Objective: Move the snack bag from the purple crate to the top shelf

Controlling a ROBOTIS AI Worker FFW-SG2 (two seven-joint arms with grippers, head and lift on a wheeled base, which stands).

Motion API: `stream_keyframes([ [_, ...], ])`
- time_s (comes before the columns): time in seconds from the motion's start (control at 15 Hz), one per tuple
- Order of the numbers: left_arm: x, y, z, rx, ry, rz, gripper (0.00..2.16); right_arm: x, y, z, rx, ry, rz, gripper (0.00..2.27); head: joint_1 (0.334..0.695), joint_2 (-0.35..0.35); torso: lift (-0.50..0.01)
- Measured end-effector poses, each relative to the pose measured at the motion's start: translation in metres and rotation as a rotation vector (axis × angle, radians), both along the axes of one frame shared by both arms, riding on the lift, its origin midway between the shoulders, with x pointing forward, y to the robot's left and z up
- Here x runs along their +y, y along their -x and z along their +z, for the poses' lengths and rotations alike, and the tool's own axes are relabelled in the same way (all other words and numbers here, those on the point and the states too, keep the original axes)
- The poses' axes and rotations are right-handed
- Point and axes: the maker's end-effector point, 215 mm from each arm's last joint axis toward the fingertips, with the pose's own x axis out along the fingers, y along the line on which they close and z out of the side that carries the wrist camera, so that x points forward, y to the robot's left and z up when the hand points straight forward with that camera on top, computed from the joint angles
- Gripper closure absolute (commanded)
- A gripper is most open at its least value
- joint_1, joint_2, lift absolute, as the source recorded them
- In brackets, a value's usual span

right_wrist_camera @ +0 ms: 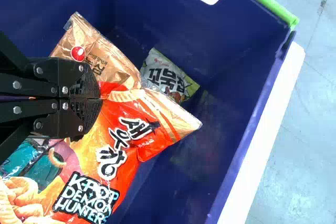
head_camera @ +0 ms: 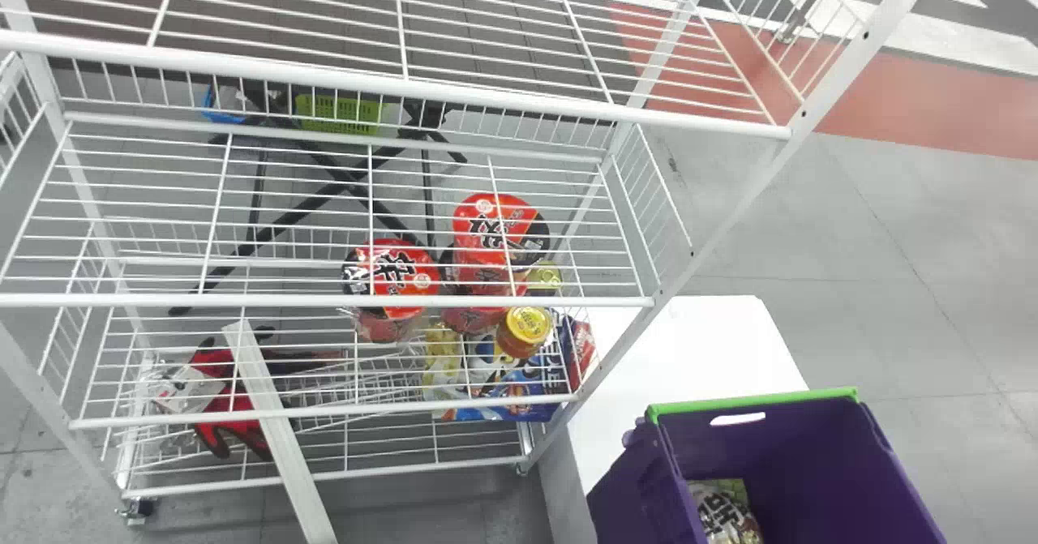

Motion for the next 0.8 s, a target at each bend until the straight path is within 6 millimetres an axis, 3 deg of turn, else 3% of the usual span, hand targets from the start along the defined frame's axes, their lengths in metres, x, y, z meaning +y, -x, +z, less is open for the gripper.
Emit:
stream_keyframes([
  [0.8, -0.003, -0.0003, 0.0, 0.0, -0.004, -0.008, 0.1, -0.0014, 0.0016, 0.0011, -0.004, 0.0, -0.006, 2.12, 0.695, -0.35, -0.244],
])
